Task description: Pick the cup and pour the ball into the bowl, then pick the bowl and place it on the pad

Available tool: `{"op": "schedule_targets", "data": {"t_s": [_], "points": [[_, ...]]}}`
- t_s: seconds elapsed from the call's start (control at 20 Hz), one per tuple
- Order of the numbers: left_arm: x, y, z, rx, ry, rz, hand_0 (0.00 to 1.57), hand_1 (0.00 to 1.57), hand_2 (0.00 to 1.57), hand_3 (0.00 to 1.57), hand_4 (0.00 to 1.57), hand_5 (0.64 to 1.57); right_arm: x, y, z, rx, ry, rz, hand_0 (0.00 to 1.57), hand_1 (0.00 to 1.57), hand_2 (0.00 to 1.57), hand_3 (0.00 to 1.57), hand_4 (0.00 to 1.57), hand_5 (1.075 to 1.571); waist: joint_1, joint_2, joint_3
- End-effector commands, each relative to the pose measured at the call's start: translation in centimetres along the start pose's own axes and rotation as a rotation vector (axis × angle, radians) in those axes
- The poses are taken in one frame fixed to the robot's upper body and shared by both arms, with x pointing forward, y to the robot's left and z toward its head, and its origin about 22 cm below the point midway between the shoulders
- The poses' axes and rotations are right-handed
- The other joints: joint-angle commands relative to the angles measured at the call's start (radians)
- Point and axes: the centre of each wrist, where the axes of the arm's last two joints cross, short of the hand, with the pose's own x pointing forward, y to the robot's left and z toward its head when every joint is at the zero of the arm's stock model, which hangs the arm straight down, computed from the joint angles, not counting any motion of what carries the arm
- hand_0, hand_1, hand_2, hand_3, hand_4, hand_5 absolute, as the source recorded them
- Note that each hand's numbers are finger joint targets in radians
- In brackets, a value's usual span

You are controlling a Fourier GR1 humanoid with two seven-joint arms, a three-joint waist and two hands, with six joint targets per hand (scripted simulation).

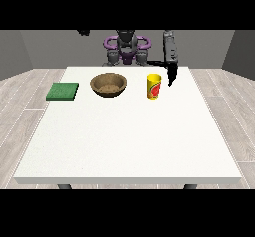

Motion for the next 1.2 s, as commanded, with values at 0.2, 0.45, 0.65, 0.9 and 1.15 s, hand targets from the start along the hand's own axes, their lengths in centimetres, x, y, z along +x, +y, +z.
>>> {"op": "schedule_targets", "data": {"t_s": [0.2, 0.45, 0.65, 0.9, 1.15], "points": [[-3.3, -0.4, 1.3, 0.068, -0.025, -0.017, 0.00, 0.00, 0.00, 0.00, 0.00, 1.414, 1.6, -2.3, 1.4, 0.038, -0.045, -0.001, 0.00, 0.00, 0.00, 0.00, 0.00, 1.567, -0.067, 0.044, -0.0002], [-2.9, 2.2, -0.3, 0.078, -0.036, -0.008, 0.00, 0.00, 0.00, 0.00, 0.00, 1.431, 4.3, -3.5, 1.7, 0.039, -0.119, 0.026, 0.00, 0.00, 0.00, 0.00, 0.00, 1.567, -0.096, 0.086, -0.0007], [-2.6, 2.7, -1.4, 0.163, -0.088, -0.043, 0.00, 0.00, 0.00, 0.00, 0.00, 1.409, 5.8, -4.8, 2.3, 0.076, -0.172, 0.040, 0.00, 0.00, 0.00, 0.00, 0.00, 1.567, -0.138, 0.145, -0.0006], [-4.2, 2.9, 2.0, 0.131, -0.128, -0.322, 1.32, 1.32, 1.57, 1.57, 1.00, 1.497, 5.8, -6.1, 2.2, 0.071, -0.142, 0.041, 0.00, 0.00, 0.00, 0.00, 0.00, 1.562, -0.133, 0.136, -0.0001], [-4.8, 3.1, 2.2, 0.151, -0.093, -0.380, 1.32, 1.32, 1.57, 1.57, 1.08, 1.484, 5.9, -6.0, 4.6, 0.077, -0.141, 0.035, 0.00, 0.00, 0.00, 0.00, 0.09, 1.561, -0.178, 0.125, -0.0002]]}}
